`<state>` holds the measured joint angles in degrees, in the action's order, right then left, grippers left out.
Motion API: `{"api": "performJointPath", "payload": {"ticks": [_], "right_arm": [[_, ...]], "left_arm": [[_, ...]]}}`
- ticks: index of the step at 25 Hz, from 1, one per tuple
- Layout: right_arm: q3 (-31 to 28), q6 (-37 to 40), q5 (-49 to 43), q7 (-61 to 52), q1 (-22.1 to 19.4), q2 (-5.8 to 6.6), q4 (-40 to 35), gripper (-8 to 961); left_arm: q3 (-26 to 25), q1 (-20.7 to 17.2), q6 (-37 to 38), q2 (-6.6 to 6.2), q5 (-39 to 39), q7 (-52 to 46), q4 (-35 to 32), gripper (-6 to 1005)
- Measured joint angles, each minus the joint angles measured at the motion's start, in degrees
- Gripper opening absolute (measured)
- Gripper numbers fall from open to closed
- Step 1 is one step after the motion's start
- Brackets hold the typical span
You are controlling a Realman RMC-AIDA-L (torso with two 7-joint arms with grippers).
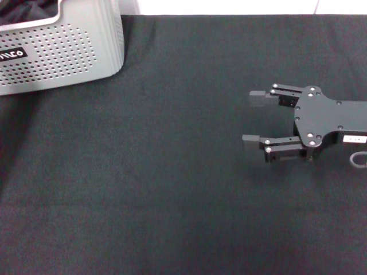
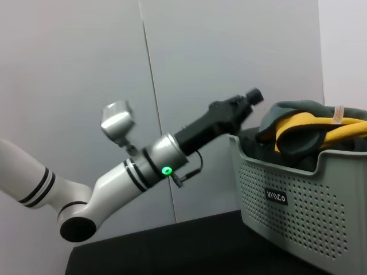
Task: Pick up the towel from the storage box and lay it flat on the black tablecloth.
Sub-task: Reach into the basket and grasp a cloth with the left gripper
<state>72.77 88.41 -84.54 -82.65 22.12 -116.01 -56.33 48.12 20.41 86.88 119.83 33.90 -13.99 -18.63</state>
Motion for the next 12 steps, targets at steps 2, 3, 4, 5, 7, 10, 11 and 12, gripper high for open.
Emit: {"api": "performJointPath", "payload": {"ticks": [2, 3, 4, 5, 7, 10, 11, 12], "right_arm": [[0.0, 0.01, 0.0, 0.01, -0.15, 0.0, 0.0, 844], [0.0, 0.01, 0.0, 0.01, -0.21, 0.0, 0.0, 844], [0.0, 0.01, 0.0, 0.01, -0.24, 0.0, 0.0, 844], [0.0, 0.01, 0.0, 0.02, -0.26, 0.0, 0.0, 843], [0.04, 0.01, 0.0, 0.02, -0.28, 0.0, 0.0, 843], [0.22, 0.01, 0.0, 0.03, -0.22, 0.0, 0.02, 842], [0.27, 0.01, 0.0, 0.04, -0.14, 0.0, 0.04, 842], [0.4, 0.01, 0.0, 0.04, -0.01, 0.0, 0.07, 842]], "left_arm": [[0.8, -1.05, 1.73, -0.15, 1.37, -4.5, -2.12, 51], [0.96, -1.77, 2.61, -0.16, 2.44, -7.68, -3.79, 50], [0.99, -2.12, 2.88, -0.16, 2.92, -9.06, -4.44, 47], [1.02, -2.41, 3.04, -0.14, 3.22, -10.16, -5.05, 44], [1.07, -2.56, 2.83, -0.12, 3.48, -9.55, -5.29, 39], [0.99, -1.68, 1.52, 0.09, 3.47, -3.95, -3.58, 55], [0.91, -1.11, 1.22, 0.25, 3.32, -1.54, -2.42, 65], [0.78, -0.21, 1.14, 0.41, 2.57, 1.7, -0.72, 75]]}}
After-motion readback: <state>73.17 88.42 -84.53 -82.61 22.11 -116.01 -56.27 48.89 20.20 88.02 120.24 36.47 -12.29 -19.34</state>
